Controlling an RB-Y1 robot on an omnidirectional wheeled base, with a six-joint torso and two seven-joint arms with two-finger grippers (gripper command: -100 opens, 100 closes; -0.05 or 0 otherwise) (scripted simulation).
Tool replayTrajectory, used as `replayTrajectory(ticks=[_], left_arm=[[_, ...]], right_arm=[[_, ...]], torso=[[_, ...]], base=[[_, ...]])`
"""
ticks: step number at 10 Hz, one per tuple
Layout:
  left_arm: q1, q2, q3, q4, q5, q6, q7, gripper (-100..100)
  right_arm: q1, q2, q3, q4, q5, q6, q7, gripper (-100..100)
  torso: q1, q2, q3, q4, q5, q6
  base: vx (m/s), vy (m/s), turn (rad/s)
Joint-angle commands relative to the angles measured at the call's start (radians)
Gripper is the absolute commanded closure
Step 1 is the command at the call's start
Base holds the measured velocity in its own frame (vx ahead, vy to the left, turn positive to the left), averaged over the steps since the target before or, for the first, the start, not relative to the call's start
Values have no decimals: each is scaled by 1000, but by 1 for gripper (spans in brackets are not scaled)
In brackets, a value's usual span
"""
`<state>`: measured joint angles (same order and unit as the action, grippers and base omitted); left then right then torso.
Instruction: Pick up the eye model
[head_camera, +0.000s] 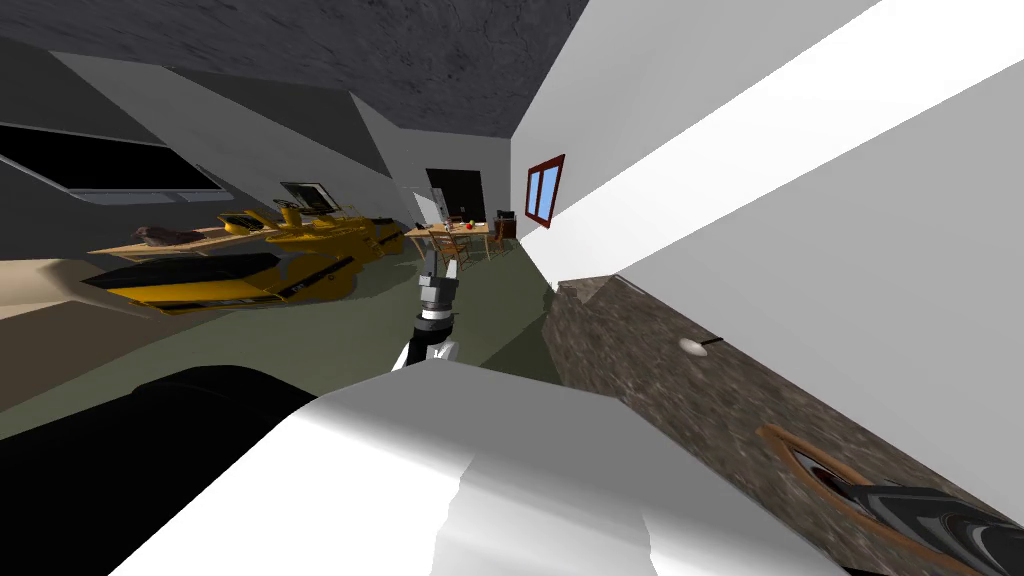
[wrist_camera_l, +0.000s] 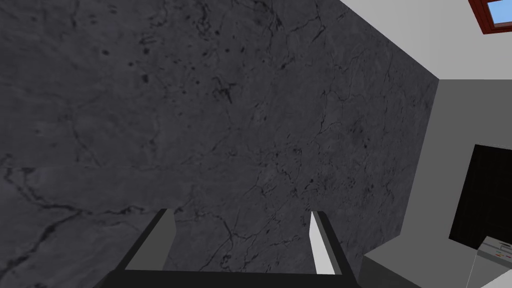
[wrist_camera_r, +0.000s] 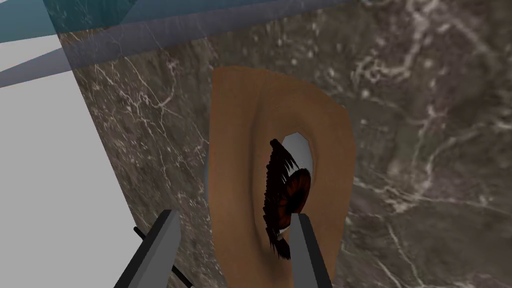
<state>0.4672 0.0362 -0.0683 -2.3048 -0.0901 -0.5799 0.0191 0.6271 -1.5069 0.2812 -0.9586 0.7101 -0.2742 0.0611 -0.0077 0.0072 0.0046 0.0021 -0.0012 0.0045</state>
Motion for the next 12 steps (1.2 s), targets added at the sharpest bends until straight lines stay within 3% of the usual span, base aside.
replayTrajectory(ticks=[1, 4, 5, 6, 8, 9, 10, 11, 12], left_arm=[[0, 0, 0, 0, 0, 0, 0, 0], [0, 0, 0, 0, 0, 0, 0, 0], [0, 0, 0, 0, 0, 0, 0, 0], [0, 0, 0, 0, 0, 0, 0, 0], [1, 0, 0, 0, 0, 0, 0, 0], [1, 0, 0, 0, 0, 0, 0, 0], [1, 0, 0, 0, 0, 0, 0, 0], [1, 0, 0, 0, 0, 0, 0, 0], [0, 0, 0, 0, 0, 0, 0, 0]], right_arm=[[0, 0, 0, 0, 0, 0, 0, 100], [0, -1, 1, 0, 1, -1, 1, 100], [1, 0, 1, 0, 1, -1, 1, 0], [-7, 13, -21, 8, 10, -19, 22, 100], [-7, 26, -85, -21, 45, -64, 87, 100], [-7, 26, -87, -21, 45, -64, 98, 100], [-7, 33, -121, -35, 62, -87, 134, 100], [-7, 33, -121, -35, 62, -87, 136, 100], [-7, 40, -154, -50, 80, -109, 173, 100]], torso=[[0, 0, 0, 0, 0, 0], [1, -3, -2, 0, 0, 0], [1, -3, -2, 0, 1, 0], [1, -3, -2, 0, 1, 0], [3, -9, -5, -2, 1, 5], [1, -16, -8, -3, 1, 5], [1, -16, -9, -3, 1, 1], [2, -15, -8, -2, 1, 3], [2, -11, -6, -2, 2, 2]], base=[[-9, 2, 7], [0, 0, 0], [0, 0, 0], [88, 9, -251], [230, -4, -460], [233, -12, -278], [194, 11, -319], [136, 21, -219], [153, 12, -377]])
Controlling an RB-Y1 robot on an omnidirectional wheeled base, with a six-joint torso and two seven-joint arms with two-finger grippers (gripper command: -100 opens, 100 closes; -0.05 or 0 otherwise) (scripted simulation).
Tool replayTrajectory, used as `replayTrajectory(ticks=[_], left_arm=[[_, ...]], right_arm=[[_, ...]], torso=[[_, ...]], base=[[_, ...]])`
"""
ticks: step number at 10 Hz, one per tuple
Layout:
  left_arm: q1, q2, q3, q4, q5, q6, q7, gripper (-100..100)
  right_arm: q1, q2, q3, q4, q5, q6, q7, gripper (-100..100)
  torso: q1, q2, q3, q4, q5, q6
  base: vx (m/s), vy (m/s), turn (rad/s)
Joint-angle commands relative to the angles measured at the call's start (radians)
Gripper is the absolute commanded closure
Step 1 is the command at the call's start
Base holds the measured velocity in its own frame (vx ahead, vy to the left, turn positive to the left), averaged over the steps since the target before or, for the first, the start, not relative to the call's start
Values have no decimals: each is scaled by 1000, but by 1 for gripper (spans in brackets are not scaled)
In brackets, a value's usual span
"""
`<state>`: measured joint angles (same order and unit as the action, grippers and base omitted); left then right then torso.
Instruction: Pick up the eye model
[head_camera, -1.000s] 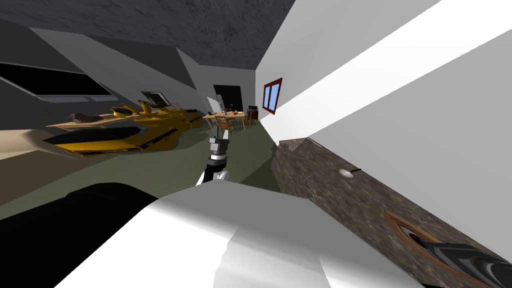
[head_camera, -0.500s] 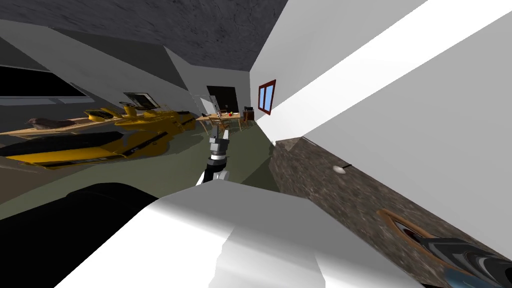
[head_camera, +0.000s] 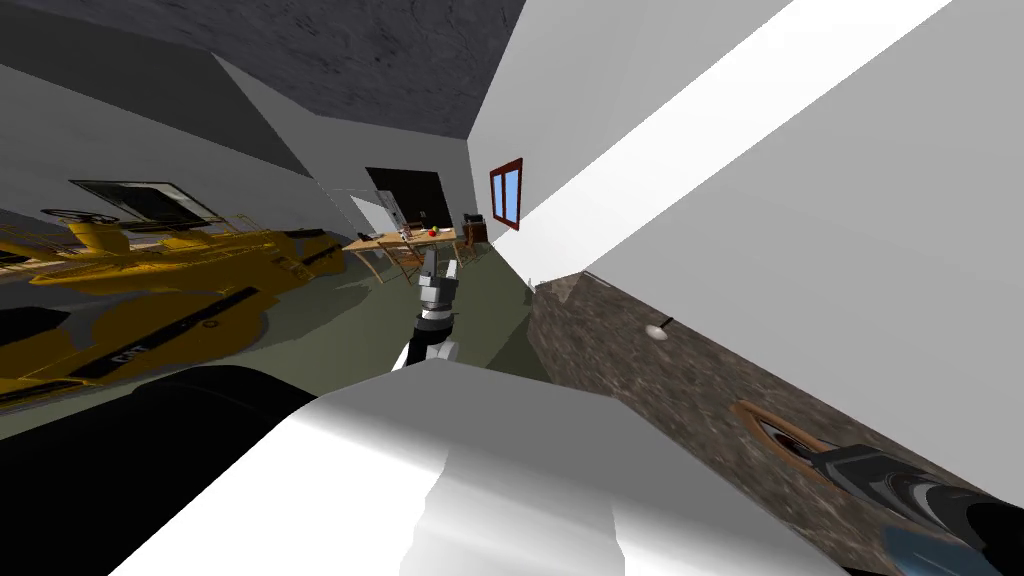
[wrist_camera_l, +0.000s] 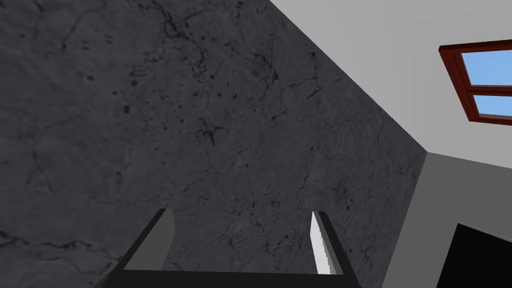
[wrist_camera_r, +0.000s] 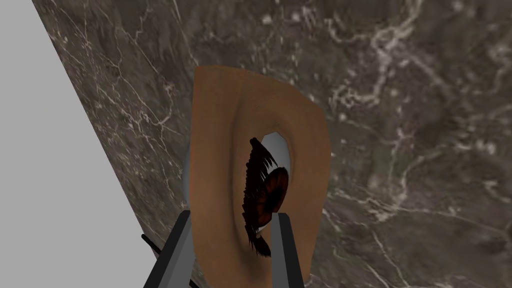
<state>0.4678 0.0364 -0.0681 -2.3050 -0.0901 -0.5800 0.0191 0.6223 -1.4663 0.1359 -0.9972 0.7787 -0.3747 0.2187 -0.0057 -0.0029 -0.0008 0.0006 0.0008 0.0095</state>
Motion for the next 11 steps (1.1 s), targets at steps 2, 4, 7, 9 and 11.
replayTrajectory(ticks=[2, 4, 7, 9, 11], left_arm=[[0, 0, 0, 0, 0, 0, 0, 0], [0, 0, 0, 0, 0, 0, 0, 0], [0, 0, 0, 0, 0, 0, 0, 0], [0, 0, 0, 0, 0, 0, 0, 0], [-1, 0, 0, 0, 0, 0, 0, 0]], right_arm=[[-2, 6, -42, -26, 28, -32, 54, 100], [-2, 13, -75, -41, 46, -54, 92, 100], [-2, 27, -141, -70, 81, -99, 167, 100], [-2, 33, -175, -84, 98, -122, 205, 100], [-4, 35, -169, -80, 96, -122, 200, 0]], torso=[[0, -3, -1, 0, 0, -1], [-1, 0, 0, 0, 0, -1], [4, -2, -1, 0, 2, -2], [3, -1, 0, 0, 3, -2], [0, 4, 2, 1, 2, -5]], base=[[201, 15, -353], [138, 10, -290], [175, 62, -334], [155, 30, -292], [28, 5, -13]])
